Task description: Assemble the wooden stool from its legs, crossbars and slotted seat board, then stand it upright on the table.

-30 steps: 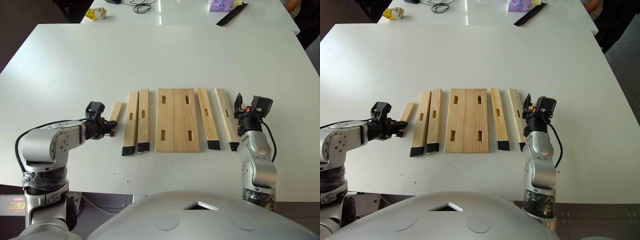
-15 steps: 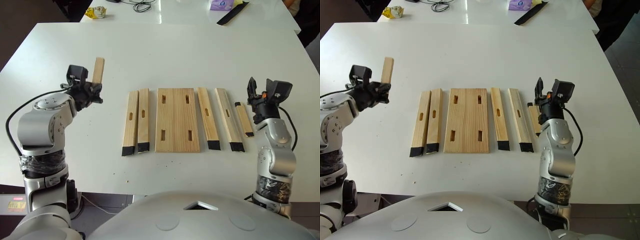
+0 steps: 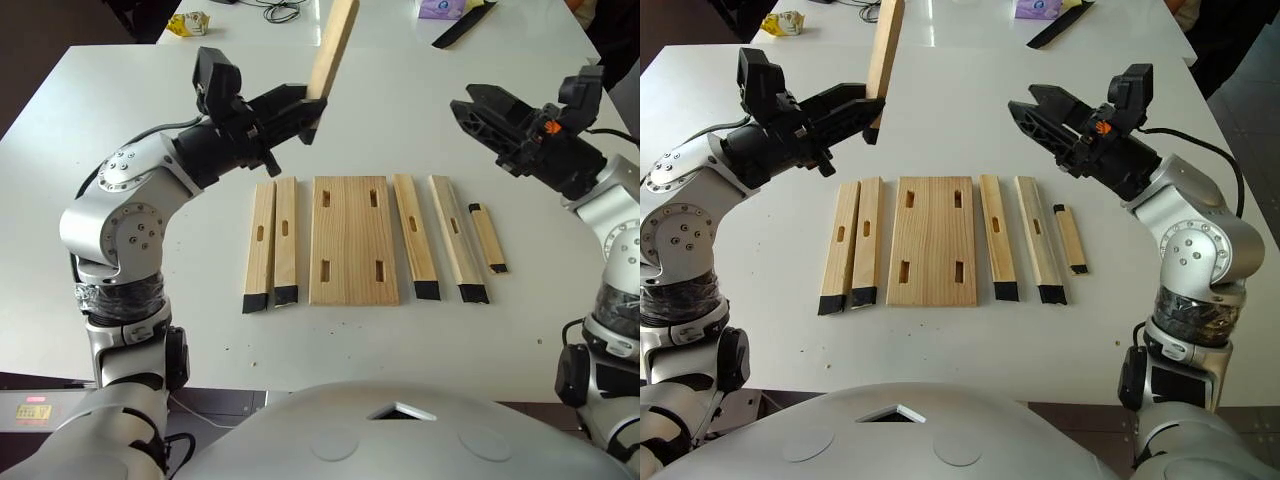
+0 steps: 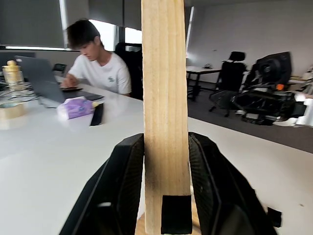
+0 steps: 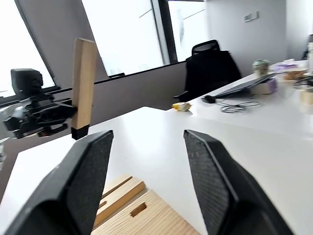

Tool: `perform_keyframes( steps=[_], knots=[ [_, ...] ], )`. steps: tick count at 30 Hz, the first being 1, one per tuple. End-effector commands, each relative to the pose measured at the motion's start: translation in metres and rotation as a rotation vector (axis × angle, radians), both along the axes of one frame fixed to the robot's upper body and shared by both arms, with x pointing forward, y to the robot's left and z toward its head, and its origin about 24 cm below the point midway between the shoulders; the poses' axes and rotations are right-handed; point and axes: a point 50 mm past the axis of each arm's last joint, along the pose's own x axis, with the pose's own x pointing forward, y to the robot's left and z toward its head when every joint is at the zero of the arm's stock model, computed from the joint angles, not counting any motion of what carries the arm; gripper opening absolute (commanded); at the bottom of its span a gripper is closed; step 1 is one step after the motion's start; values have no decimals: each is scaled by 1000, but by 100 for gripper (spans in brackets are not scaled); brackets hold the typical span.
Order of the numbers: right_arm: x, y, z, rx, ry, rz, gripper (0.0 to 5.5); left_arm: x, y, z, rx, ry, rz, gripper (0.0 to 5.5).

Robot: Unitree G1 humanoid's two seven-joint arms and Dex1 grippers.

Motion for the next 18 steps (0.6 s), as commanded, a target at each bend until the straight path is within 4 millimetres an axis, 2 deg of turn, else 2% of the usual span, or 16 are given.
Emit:
perform_keyframes(
  steps=[1, 9, 18],
  knots=[
    [4, 10, 12, -39, -8, 181, 270, -11, -12, 5, -57, -9, -176, 133],
    [2, 26, 22, -25, 4, 380, 270, -21, -25, -5, -28, 14, -306, 133],
    [-1, 42, 30, -63, -13, 495, 270, -20, -30, -16, 13, 37, -311, 133]
  ],
)
